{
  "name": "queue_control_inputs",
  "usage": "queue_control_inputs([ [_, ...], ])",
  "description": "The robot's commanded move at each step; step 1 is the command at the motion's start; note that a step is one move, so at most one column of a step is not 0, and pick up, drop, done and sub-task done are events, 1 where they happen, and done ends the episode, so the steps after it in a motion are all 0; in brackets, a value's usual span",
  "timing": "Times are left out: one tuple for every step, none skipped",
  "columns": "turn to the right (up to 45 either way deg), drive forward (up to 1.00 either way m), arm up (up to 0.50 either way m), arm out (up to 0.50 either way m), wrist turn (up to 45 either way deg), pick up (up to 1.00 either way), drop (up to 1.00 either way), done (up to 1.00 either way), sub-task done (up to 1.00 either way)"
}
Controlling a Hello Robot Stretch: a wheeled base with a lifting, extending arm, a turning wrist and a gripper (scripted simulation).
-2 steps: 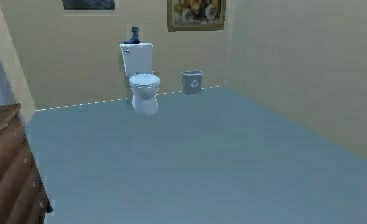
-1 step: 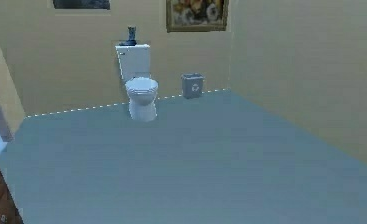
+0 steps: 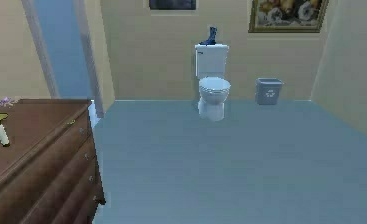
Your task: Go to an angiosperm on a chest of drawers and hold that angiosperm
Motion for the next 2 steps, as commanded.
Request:
queue_control_inputs([
  [0.0, 1.00, 0.00, 0.00, 0.0, 0.00, 0.00, 0.00, 0.00],
  [0.0, 0.65, 0.00, 0.00, 0.0, 0.00, 0.00, 0.00, 0.00],
])
